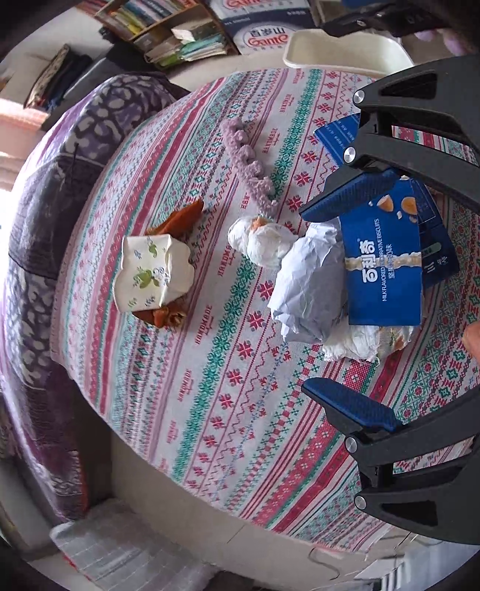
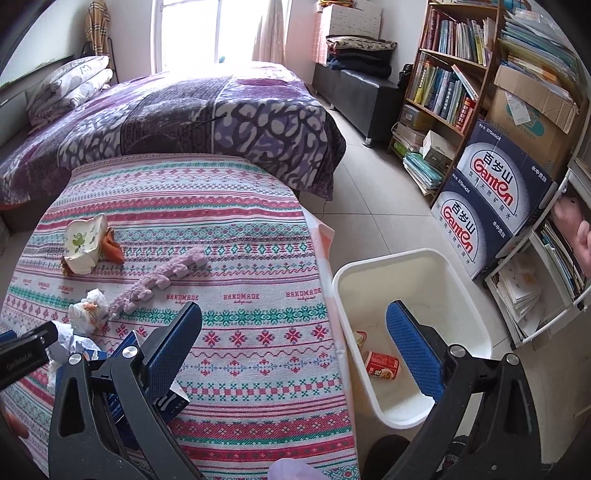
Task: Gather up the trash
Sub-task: 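Grasp the crumpled grey plastic bag with the left tool, then grasp the white plastic bag with the right tool while the left tool holds the grey bag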
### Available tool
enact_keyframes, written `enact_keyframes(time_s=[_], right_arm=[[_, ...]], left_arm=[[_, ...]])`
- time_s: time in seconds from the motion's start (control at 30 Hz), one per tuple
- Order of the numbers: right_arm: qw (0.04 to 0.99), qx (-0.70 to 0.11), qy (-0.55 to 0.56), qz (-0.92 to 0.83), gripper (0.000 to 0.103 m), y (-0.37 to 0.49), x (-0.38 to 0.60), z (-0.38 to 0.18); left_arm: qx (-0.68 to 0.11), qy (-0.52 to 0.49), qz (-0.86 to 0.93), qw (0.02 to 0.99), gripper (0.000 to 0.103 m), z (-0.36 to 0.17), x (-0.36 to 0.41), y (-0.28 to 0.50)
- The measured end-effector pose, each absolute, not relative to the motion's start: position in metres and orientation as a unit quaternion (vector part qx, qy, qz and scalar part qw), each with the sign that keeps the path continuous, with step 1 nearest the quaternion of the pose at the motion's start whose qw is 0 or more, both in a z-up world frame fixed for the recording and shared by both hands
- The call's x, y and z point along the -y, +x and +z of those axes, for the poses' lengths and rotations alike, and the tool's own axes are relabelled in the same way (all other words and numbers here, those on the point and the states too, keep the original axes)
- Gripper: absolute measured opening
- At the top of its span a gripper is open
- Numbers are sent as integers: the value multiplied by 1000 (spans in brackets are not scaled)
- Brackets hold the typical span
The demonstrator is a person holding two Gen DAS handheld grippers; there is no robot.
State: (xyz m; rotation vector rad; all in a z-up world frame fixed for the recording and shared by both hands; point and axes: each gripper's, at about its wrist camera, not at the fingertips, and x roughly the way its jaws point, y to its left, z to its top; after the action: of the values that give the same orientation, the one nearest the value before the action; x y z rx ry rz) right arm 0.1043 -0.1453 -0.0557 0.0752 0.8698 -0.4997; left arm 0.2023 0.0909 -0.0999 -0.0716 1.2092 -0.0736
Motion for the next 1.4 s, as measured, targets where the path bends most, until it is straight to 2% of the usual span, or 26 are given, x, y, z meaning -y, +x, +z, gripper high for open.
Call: enact_keyframes(time_s=[0.13, 0.33, 0.43, 0.63, 0.83, 1.4], right_arm=[[879, -425, 18, -216, 96, 107, 133, -60], [890, -425, -3, -166, 96, 109, 113, -62], [891, -429, -23, -144, 96, 110, 102, -65], [890, -443, -28, -101, 96, 111, 86, -68], [897, -437, -43, -53, 96, 111, 61, -68], [863, -498, -34, 73, 96, 132, -26, -102]], left_arm=[[-593, -89, -40, 799, 84, -119, -105, 215], [-604, -98, -50, 789, 84, -133, -96, 224], [-605, -90, -61, 789, 72, -131, -87, 223], [-587, -86, -79, 801, 67, -110, -92, 220], [-546, -122, -70, 826, 67, -75, -116, 218], [-474, -207, 6, 856, 67, -15, -224, 212]])
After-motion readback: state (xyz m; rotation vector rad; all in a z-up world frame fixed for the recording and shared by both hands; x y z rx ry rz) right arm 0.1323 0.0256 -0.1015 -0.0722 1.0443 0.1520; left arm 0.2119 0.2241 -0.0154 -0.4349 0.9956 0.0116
